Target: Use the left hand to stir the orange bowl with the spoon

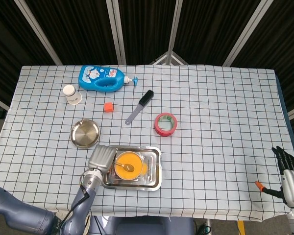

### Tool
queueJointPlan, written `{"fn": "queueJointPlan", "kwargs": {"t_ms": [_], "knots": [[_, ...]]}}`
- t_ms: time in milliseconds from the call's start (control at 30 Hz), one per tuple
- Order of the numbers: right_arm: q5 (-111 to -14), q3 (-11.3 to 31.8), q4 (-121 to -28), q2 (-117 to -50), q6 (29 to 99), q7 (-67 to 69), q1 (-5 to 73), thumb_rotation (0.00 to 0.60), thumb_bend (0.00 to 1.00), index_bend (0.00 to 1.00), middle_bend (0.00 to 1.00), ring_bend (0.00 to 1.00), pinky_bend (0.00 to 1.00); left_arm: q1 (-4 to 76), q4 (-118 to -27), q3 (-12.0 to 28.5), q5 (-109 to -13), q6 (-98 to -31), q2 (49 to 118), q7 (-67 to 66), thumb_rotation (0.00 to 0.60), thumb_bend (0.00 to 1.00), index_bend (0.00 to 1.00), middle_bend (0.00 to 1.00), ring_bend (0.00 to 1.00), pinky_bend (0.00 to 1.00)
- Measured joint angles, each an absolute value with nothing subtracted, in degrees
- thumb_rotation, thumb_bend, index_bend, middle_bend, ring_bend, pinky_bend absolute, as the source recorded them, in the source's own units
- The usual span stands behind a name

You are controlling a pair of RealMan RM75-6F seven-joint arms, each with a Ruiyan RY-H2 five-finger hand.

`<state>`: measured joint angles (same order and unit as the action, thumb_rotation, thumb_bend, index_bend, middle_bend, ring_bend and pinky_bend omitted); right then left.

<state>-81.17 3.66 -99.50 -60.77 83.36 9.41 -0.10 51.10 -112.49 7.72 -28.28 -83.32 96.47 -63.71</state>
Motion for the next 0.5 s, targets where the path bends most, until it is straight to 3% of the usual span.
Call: {"fn": "queueJointPlan", "kwargs": {"t_ms": [233,500], "knots": [[-81.17,3.63,-99.56,-60.75,83.33,9.35,-0.10,0.600,0.20,0.00,0.00,0.00,0.00,50.85,-112.72,6.19,-33.28,-84.31,95.18,-63.57,0.600,0.62,0.80,1.00,1.00,1.00],[-81.03,3.62,-99.65,-60.72,83.22,9.26,-0.10,0.600,0.20,0.00,0.00,0.00,0.00,50.74,-110.08,2.09,-44.33,-85.05,93.34,-64.71,0.600,0.62,0.83,1.00,1.00,1.00]]}}
